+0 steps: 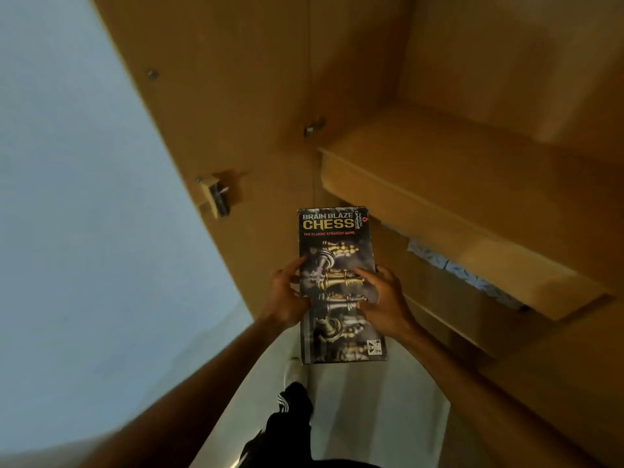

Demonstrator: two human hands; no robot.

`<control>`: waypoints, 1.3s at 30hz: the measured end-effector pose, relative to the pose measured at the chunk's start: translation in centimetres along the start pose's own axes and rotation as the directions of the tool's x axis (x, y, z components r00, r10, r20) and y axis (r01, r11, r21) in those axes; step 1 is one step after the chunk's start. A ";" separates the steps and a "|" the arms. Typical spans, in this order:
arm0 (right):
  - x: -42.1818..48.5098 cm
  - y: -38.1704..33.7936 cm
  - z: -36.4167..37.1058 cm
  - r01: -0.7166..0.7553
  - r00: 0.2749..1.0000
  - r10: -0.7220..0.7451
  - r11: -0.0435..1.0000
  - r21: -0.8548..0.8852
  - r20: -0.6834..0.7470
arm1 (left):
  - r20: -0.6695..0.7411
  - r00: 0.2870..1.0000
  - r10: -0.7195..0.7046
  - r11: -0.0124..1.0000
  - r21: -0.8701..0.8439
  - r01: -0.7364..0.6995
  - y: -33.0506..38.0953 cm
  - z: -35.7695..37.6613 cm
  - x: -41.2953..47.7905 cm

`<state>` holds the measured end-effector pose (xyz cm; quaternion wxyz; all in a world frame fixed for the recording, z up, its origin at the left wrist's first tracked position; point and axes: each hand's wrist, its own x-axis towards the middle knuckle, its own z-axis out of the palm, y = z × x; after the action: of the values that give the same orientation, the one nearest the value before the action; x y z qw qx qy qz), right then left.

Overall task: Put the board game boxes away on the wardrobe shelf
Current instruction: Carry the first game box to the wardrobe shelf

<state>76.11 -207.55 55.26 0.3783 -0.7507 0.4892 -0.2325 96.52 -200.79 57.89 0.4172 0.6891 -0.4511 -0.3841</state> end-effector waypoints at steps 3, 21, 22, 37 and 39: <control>7.4 0.6 -2.5 0.006 0.997 -0.007 1.000 -0.023 -0.076 | 0.074 0.993 0.089 0.996 -0.027 -0.087 3.1 0.7 8.8; 38.5 3.0 -13.6 -0.208 0.946 0.288 0.892 0.401 -0.150 | 0.687 0.715 0.126 0.933 0.161 -0.320 10.9 5.0 47.8; 39.4 3.4 -13.8 -0.192 0.950 0.265 0.915 0.354 -0.168 | 0.700 0.697 0.156 0.888 0.209 -0.409 10.7 5.1 48.8; 48.2 4.7 -12.7 0.091 0.986 -0.059 0.974 -0.206 0.156 | 0.238 0.927 0.290 0.636 0.675 -0.373 11.4 4.0 52.1; 49.5 5.0 -12.3 0.078 0.984 -0.041 0.973 -0.217 0.171 | 0.270 0.939 0.213 0.623 0.702 -0.344 11.0 3.8 52.6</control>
<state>84.90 -257.97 57.68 0.3237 -0.8196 0.4562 -0.1242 105.40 -253.93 58.65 0.1184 0.6865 -0.7010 -0.1527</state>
